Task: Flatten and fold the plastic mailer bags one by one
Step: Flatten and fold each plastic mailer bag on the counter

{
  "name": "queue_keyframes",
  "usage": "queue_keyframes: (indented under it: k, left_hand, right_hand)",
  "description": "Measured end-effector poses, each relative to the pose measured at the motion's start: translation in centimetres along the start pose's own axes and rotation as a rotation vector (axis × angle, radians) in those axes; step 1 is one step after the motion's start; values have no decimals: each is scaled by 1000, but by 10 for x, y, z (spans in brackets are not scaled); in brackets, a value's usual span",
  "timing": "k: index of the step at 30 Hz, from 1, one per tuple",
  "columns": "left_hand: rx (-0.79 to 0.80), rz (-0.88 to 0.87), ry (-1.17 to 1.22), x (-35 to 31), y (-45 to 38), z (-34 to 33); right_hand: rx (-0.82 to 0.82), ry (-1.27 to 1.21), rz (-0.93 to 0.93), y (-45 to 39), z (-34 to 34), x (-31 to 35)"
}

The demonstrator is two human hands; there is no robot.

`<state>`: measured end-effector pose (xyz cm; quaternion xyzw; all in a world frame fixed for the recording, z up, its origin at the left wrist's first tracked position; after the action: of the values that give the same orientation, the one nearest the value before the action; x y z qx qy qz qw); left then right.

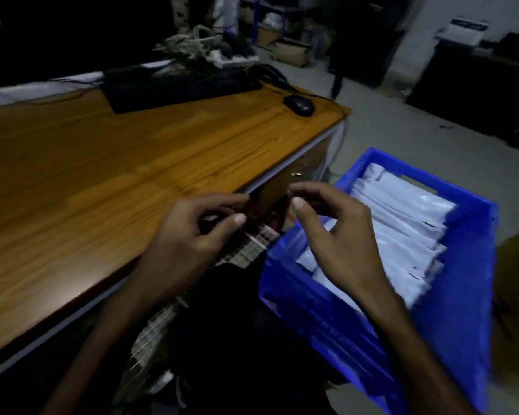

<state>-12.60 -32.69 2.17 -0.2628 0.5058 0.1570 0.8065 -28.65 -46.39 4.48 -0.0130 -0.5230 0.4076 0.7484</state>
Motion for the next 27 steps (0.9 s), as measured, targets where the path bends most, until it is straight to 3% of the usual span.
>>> queue_keyframes:
  k: [5, 12, 21, 25, 27]
  left_hand:
    - [-450, 122, -86, 9, 106, 138]
    - [-964, 271, -473, 1, 272, 266]
    - [-1247, 436, -727, 30, 388, 373]
    - [-1310, 499, -775, 58, 433, 433]
    - [-1308, 579, -910, 66, 454, 469]
  right_hand:
    - [313, -253, 228, -1, -129, 88]
    - [697, -505, 491, 48, -284, 214]
    - [985, -651, 627, 122, -429, 335]
    - [1012, -665, 676, 144, -486, 370]
    - [1024, -662, 681, 153, -512, 384]
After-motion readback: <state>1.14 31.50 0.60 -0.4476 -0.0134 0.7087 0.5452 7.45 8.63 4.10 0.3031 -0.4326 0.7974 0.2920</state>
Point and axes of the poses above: each hand's wrist, its own y-axis away from the middle knuckle, its own z-axis out of the back of the hand, x = y × z, the point moved 8 cm from there along -y, towards the middle knuckle, and after that the axes turned 1 degree about -z, right-handed, at the moved point
